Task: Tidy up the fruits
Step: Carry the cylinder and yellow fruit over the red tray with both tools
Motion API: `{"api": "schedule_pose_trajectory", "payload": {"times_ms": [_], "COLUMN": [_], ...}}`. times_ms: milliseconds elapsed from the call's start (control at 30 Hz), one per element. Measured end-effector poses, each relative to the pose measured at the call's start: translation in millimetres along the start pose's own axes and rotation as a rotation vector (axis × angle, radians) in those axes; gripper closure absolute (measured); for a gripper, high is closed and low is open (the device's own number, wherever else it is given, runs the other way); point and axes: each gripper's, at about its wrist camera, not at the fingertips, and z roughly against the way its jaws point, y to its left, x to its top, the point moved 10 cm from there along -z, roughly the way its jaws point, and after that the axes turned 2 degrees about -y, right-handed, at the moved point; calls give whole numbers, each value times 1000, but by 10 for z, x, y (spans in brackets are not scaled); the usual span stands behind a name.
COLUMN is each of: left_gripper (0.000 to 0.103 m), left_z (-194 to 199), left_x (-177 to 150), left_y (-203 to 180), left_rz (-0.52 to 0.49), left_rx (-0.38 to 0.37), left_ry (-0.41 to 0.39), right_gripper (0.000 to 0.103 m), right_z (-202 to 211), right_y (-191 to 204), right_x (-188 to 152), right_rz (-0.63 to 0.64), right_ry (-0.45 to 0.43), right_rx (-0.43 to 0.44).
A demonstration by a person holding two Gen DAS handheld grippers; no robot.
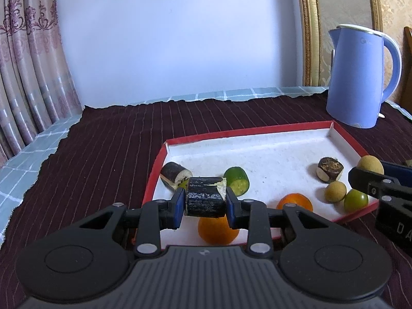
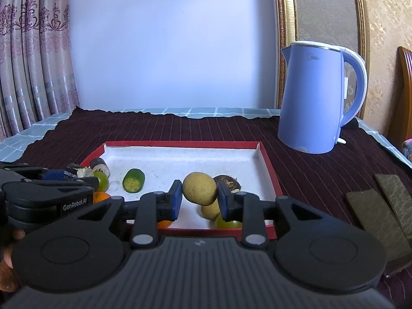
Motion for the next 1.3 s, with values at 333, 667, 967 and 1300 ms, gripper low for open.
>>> {"api": "schedule_pose_trajectory", "payload": {"times_ms": [333,667,967,1300], "left_gripper": [71,71,71,71], "left_z": [-110,-270,-375,-512], "left_x": [28,111,159,228], "left_y": [-15,12,13,-24], "left_rz": [-13,-31,-33,-29], "left_rx": [7,35,43,32], "left_ry": [7,12,15,-6], "right_gripper": [75,75,75,75], "right_z": [-111,-299,-437,-642], "right_y": [-16,-26,-20,-49], "right_x": [67,161,163,210], "right_rz": [6,14,17,-9], "right_ry": [7,16,32,31], "right_rx": [-4,-20,-23,-19]}}
